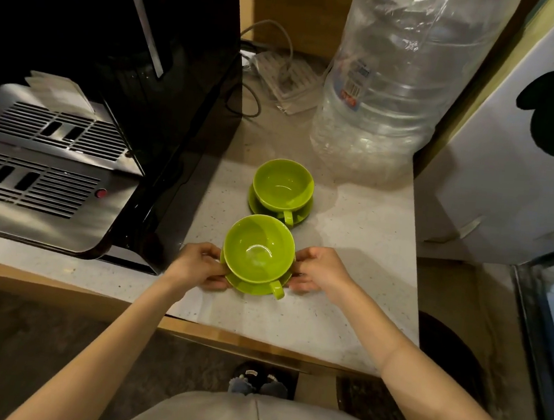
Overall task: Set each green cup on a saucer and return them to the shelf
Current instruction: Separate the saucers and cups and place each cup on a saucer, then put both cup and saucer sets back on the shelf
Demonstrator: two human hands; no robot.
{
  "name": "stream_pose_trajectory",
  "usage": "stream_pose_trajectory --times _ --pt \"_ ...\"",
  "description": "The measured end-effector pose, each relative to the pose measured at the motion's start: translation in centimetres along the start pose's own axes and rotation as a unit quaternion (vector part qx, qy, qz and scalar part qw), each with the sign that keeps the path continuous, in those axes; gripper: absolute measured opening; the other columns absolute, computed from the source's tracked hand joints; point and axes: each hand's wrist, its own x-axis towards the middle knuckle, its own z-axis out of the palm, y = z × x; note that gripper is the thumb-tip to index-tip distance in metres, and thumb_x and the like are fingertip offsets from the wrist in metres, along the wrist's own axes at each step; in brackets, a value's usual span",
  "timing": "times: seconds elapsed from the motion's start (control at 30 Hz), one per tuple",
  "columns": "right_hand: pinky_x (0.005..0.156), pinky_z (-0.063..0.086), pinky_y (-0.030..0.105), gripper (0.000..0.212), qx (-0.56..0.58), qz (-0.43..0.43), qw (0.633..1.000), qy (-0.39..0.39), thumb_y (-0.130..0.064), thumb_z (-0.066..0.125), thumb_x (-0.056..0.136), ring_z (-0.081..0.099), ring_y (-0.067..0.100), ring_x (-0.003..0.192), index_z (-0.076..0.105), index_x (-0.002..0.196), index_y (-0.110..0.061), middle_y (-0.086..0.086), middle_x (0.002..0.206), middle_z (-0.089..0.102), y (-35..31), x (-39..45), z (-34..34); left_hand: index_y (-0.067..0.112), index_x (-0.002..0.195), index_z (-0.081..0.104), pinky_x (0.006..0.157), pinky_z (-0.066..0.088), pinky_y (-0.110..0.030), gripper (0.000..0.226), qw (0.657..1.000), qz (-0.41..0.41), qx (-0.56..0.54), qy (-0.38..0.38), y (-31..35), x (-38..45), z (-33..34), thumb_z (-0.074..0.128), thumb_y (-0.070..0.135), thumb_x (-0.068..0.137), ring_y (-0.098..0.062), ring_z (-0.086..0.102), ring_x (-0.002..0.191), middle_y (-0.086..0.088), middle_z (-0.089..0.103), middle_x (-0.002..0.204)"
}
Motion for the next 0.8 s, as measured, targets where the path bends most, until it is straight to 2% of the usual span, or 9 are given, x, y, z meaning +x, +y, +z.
stream_pose_trajectory --times 0.1,0.23,0.4,0.5,0.6,0.73,0.8 --pt "0.041 0.055 0.023 0.015 0.001 0.004 1.0 0.005 0.004 0.059 0.084 0.065 0.012 0.037 0.057 0.098 -0.002 0.015 0.075 0.065 0.4 -0.3 0.1 0.002 0.088 0.054 0.043 0.053 -0.019 0.014 1.0 0.004 0.007 -0.023 0.0 -0.5 -0.1 0.065 0.002 0.078 -0.012 0.065 0.041 -0.005 0.068 0.048" --pt "0.046 0.058 0.026 0.01 0.012 0.01 1.0 -0.006 0.004 0.059 0.084 0.066 0.015 0.041 0.057 0.089 -0.005 0.015 0.074 0.065 1.1 -1.6 -0.1 0.002 0.093 0.056 0.049 0.056 -0.019 0.018 0.998 0.006 0.013 -0.061 0.0 -1.5 -0.2 0.064 0.001 0.077 -0.013 0.068 0.048 -0.014 0.069 0.068" --pt "0.046 0.057 0.021 0.015 0.049 -0.028 0.998 -0.007 0.004 0.059 0.085 0.062 0.01 0.036 0.055 0.077 -0.009 0.014 0.071 0.062 -0.2 -4.4 -1.6 0.01 0.095 0.06 0.054 0.057 -0.019 0.021 0.996 0.019 -0.013 -0.086 1.8 -2.6 -0.2 0.067 0.006 0.076 -0.014 0.07 0.055 -0.013 0.074 0.07" --pt "0.044 0.056 0.019 0.015 0.077 -0.064 0.995 0.006 0.006 0.054 0.086 0.061 0.007 0.034 0.055 0.077 -0.007 0.009 0.055 0.064 -1.8 -6.0 -3.2 0.011 0.099 0.063 0.055 0.057 -0.018 0.023 0.994 0.051 -0.037 -0.085 4.5 -3.0 0.0 0.067 0.006 0.077 -0.017 0.072 0.061 -0.012 0.075 0.068" --pt "0.042 0.054 0.018 0.017 0.106 -0.099 0.989 0.026 0.009 0.051 0.085 0.061 0.007 0.033 0.055 0.077 -0.006 0.0 0.038 0.063 -4.1 -7.3 -5.0 0.012 0.1 0.067 0.054 0.056 -0.016 0.025 0.989 0.102 -0.053 -0.095 8.1 -3.5 0.5 0.065 0.003 0.077 -0.014 0.071 0.059 -0.009 0.074 0.063" --pt "0.042 0.055 0.018 0.017 0.117 -0.162 0.977 0.068 0.011 0.052 0.083 0.061 0.007 0.033 0.057 0.078 -0.005 0.0 0.039 0.064 -8.3 -9.9 -7.9 0.016 0.093 0.067 0.047 0.053 -0.015 0.023 0.976 0.171 -0.078 -0.107 13.7 -4.5 1.6 0.062 -0.001 0.078 -0.01 0.067 0.048 -0.005 0.071 0.055" --pt "0.042 0.055 0.018 0.015 0.116 -0.196 0.97 0.089 0.011 0.052 0.083 0.061 0.007 0.033 0.059 0.083 -0.002 0.005 0.045 0.065 -10.8 -11.7 -9.4 0.018 0.089 0.066 0.044 0.051 -0.014 0.021 0.969 0.194 -0.093 -0.121 16.5 -5.3 1.9 0.06 0.0 0.079 -0.009 0.066 0.046 -0.006 0.071 0.054"
